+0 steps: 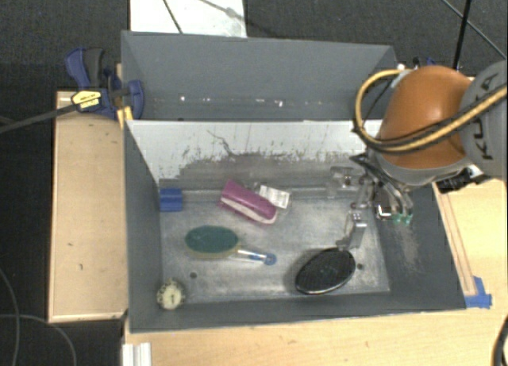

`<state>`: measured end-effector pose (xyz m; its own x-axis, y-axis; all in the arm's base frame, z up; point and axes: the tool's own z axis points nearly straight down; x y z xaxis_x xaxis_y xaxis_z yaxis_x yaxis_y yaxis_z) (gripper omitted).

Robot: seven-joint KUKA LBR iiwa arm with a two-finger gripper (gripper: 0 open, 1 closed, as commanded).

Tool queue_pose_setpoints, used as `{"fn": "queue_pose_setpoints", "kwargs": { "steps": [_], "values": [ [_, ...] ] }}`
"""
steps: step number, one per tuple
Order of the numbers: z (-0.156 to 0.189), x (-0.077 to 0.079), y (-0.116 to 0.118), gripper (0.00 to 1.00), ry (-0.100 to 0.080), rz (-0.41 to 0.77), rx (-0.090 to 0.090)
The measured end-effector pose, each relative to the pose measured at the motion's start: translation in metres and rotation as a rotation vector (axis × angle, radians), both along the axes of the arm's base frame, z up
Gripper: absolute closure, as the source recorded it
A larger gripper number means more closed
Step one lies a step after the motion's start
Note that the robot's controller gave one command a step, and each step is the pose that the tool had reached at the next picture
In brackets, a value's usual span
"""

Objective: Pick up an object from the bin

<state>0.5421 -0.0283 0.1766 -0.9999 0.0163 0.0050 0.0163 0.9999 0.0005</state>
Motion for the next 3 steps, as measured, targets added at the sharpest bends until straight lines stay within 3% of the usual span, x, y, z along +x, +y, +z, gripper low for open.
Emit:
{"fn": "queue_pose_setpoints", "kwargs": {
  "steps": [1,2,3],
  "values": [
    [-0.105,-0.059,0.028,0.0,-0.012,0.169,0.002],
    [-0.074,-0.061,0.009,0.0,-0.013,0.175,-0.001],
    [-0.076,-0.064,-0.012,0.0,-0.009,0.289,0.0]
  ]
}}
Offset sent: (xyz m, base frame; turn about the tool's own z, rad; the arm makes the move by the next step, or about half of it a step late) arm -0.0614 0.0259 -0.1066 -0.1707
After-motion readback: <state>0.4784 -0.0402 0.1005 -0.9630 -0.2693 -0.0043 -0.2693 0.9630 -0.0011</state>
